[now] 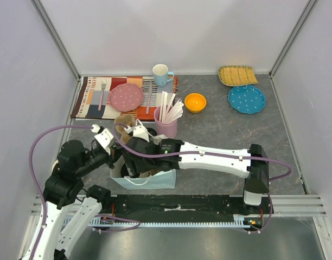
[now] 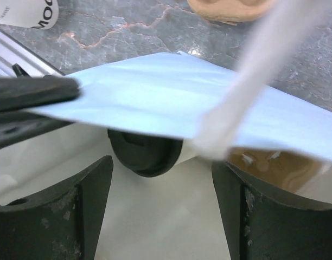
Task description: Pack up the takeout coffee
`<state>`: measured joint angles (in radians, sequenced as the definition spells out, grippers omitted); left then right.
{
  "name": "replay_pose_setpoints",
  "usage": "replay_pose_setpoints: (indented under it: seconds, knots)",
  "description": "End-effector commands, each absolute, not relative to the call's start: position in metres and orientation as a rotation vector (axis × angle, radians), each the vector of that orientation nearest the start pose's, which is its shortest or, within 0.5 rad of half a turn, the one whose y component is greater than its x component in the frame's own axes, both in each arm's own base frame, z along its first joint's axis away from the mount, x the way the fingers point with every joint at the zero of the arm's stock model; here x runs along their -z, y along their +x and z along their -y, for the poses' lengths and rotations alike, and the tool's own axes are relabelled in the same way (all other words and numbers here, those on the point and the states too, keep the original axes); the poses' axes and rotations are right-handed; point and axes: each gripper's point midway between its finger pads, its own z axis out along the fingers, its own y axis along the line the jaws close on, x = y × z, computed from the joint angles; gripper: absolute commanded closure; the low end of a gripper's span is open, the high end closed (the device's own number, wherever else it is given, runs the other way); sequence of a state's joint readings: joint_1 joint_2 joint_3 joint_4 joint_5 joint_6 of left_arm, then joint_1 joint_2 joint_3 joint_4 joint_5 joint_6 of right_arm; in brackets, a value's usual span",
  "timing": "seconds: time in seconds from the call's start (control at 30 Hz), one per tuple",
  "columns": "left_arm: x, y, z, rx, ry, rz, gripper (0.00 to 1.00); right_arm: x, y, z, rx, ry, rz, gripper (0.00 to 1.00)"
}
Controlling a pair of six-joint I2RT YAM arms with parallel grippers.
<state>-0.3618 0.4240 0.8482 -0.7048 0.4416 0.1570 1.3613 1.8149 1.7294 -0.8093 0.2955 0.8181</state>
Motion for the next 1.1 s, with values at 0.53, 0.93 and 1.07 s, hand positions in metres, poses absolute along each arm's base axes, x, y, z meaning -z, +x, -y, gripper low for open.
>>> replay_pose_setpoints:
  seconds: [0.53,0.93,1.07]
  knots:
    - [-0.271,0.155,0.135,0.584,0.733,-1.699,0.98,-0.153,0.139,-0.448,-0.727,-0.439,-2.576,0.54]
    - [-0.271,0.159,0.131,0.539,0.745,-1.689,0.98,-0.179,0.135,-0.444,-0.836,-0.412,-2.558,0.89]
    - [-0.269,0.159,0.130,0.532,0.748,-1.690,0.98,-0.200,0.136,-0.444,-0.955,-0.380,-2.524,0.97]
